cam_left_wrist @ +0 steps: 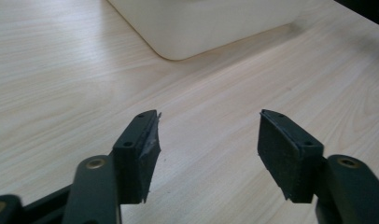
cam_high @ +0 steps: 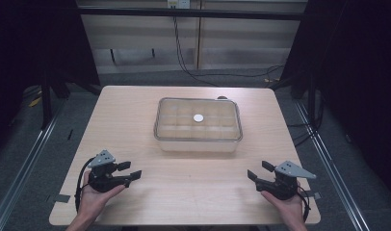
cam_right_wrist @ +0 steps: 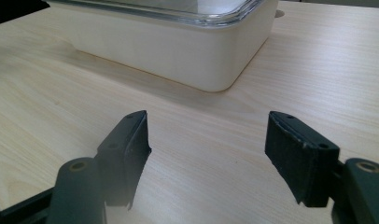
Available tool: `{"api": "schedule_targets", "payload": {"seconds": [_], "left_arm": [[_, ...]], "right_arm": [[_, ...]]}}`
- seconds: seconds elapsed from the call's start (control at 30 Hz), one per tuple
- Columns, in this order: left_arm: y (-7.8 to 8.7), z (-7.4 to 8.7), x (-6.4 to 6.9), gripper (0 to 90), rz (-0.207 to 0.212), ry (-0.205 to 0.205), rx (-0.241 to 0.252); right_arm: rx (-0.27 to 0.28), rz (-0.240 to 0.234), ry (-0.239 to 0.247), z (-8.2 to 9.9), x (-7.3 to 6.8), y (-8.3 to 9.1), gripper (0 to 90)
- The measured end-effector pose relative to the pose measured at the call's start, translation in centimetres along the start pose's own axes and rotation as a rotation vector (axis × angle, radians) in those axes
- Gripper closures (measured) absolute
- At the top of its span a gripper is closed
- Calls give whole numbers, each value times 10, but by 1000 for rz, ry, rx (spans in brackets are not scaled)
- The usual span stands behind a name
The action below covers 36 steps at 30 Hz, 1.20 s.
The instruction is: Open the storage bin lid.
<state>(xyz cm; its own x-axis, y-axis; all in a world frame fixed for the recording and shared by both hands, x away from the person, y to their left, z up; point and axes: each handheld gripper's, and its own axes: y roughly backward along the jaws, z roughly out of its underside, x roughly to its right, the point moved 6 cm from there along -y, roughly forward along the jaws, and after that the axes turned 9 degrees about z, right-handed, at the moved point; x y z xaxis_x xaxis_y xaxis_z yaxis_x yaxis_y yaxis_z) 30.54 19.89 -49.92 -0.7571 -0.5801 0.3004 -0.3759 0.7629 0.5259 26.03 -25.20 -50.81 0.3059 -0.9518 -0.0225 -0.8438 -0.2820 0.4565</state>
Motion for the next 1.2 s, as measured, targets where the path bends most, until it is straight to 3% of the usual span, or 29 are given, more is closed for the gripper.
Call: {"api": "schedule_targets", "payload": {"seconds": [0.1, 0.2, 0.37, 0.4, 0.47, 0.53, 0.6, 0.67, 0.73, 0.77, 0.8, 0.83, 0.9, 0.97, 1.0, 1.2], "left_arm": [[-3, 0, -1, 464, 28, -26, -20], [-6, -1, -5, 436, 12, -23, -41], [-5, -4, -6, 541, 40, 5, 12], [-5, -4, -5, 548, 60, -2, 22], [-4, -6, -3, 564, 50, -49, 41], [-3, -10, 0, 587, 79, -57, 80], [-4, -10, -1, 535, 61, -54, 62], [-6, -10, 1, 528, 87, -22, 49], [-7, -9, 3, 519, 101, -38, 23], [-6, -10, 3, 424, 100, -25, 21], [-7, -13, 5, 424, 114, -4, 35], [-8, -17, 7, 455, 110, -16, 28], [-11, -23, 9, 426, 70, -38, 20], [-15, -27, 10, 415, 78, -44, 20], [-18, -27, 11, 378, 83, -43, 5], [-20, -30, 11, 350, 109, -46, -14]], "right_arm": [[5, -16, -1, -2, -2, -3, 308], [2, -28, -15, -2, -3, -3, 313], [4, -48, -31, -3, -3, 1, 314], [3, -40, -24, -3, -4, 2, 333], [5, -39, -16, -3, -4, 2, 340], [14, -30, -16, -5, -5, 3, 345], [9, -29, -29, -6, -4, 3, 334], [-7, -26, -38, -7, -4, 5, 372], [-3, -24, -47, -8, -4, 5, 374], [10, -28, -45, -12, -4, 5, 384], [10, -28, -45, -12, -4, 5, 384], [-12, -26, -58, -15, -3, 3, 402], [-43, -34, -52, -16, -4, 1, 401], [-72, -46, -47, -18, -5, -2, 379], [-90, -79, -55, -21, -8, -5, 376], [-90, -120, -47, -31, -12, -11, 338]]}}
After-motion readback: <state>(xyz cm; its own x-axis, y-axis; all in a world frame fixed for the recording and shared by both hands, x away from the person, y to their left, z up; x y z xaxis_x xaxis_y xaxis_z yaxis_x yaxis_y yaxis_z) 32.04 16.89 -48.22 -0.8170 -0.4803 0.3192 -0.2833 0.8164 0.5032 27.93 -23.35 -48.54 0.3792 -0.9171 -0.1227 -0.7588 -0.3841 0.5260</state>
